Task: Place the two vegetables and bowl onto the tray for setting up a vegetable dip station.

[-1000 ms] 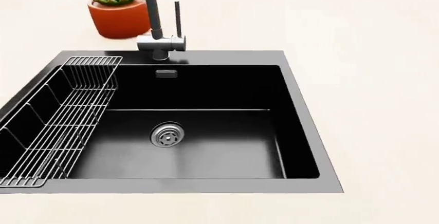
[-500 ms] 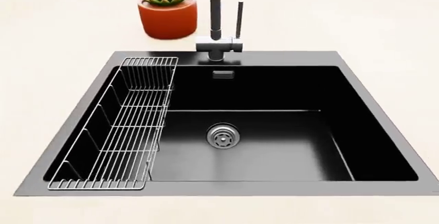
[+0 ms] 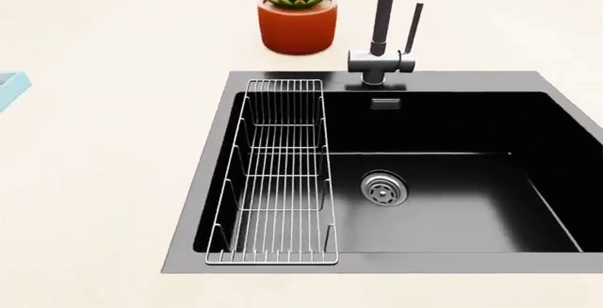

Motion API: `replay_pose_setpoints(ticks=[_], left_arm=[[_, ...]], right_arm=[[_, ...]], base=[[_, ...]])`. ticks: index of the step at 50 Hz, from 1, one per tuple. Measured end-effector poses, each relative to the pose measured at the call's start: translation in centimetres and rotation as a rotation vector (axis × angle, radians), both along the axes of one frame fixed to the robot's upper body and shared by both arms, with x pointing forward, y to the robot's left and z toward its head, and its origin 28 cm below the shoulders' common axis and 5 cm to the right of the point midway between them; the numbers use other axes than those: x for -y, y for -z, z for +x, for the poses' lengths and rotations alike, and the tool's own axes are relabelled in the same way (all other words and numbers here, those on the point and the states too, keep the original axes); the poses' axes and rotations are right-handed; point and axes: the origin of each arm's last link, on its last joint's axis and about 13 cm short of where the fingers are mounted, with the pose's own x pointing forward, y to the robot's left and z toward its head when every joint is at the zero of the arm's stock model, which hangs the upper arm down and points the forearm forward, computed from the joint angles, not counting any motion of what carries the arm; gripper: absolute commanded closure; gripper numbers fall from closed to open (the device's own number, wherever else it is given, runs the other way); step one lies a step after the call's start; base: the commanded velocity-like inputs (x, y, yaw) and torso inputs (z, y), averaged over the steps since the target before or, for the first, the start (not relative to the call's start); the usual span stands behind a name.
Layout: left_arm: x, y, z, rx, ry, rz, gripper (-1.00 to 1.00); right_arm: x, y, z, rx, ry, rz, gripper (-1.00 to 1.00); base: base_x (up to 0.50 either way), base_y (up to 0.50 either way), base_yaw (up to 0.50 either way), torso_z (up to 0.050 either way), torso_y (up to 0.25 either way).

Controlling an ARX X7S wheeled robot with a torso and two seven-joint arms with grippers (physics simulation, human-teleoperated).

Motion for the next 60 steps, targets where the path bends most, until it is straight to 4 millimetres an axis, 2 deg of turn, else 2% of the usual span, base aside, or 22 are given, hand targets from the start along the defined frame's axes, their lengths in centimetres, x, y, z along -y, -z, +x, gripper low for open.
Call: replay_pose_setpoints(ticks=[25, 60], left_arm=[[-0.03, -0.06, -0.07, 0.002, 0.0, -0.002, -1.0], [-0.06, -0.1, -0.12, 0.007, 0.001, -0.003, -1.0]], right_arm=[[-0.09, 0.05, 0.02, -0.012, -0.004, 0.0, 1.0], [-0.25, 0.09, -0.07, -0.014, -0.04, -0.007, 1.0]], base=[[-0.07, 0.5, 0.0, 0.0, 0.001], [0.13, 0.5, 0.0, 0.0, 0.0]])
